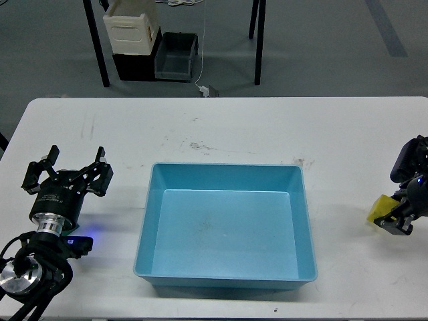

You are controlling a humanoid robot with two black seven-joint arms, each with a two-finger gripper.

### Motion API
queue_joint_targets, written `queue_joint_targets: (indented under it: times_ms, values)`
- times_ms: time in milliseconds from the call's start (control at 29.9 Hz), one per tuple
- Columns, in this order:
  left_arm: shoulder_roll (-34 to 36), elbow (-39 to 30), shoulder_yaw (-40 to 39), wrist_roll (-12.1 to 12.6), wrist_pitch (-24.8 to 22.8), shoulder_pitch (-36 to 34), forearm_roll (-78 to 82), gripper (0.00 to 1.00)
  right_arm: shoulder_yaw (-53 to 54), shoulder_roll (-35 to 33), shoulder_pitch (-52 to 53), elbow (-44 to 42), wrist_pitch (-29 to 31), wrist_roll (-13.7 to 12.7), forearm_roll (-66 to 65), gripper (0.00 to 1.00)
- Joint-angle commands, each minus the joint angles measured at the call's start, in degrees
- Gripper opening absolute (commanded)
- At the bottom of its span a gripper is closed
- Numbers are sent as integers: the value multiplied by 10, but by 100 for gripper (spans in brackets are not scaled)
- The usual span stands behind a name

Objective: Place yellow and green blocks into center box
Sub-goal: 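Lift the yellow cube and lower it into the blue tray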

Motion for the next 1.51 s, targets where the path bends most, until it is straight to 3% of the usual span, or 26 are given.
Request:
queue_joint_targets:
  times_ms: [0,234,469,669,937,1138,1205,1238,1305,1339,1406,1473]
  values:
    - [0,0,0,1,0,0,0,100,53,-20,69,10,-9,0,32,0]
    - [0,0,0,1,0,-1,0,100,77,-14,203,87,1,0,133,0]
    - [0,0,0,1,0,-1,0,100,-32,117,289,120,4,0,160,0]
    - [0,0,-2,0,0,-3,0,100,-62,239,285,111,4,0,187,1]
    - [0,-1,-18,0,1,-2,-1,100,-119,378,233,19,4,0,188,2]
    - [0,-1,-18,0,0,-2,-2,100,-154,429,179,-22,4,0,184,6]
    - [0,0,-19,0,0,-2,-2,100,-154,435,169,-34,4,0,184,12]
    - [0,0,-18,0,0,-2,-2,100,-154,436,165,-42,4,0,185,21]
    - [0,-1,-19,0,-1,-1,-2,100,-153,440,157,-62,4,0,189,55]
    - [0,-1,-19,0,-1,-1,-3,100,-153,442,154,-68,4,0,192,66]
    - [0,-1,-20,1,0,-1,-3,100,-152,443,146,-77,4,0,193,70]
    - [0,-1,-19,1,0,-1,-3,100,-149,443,142,-77,4,0,196,82]
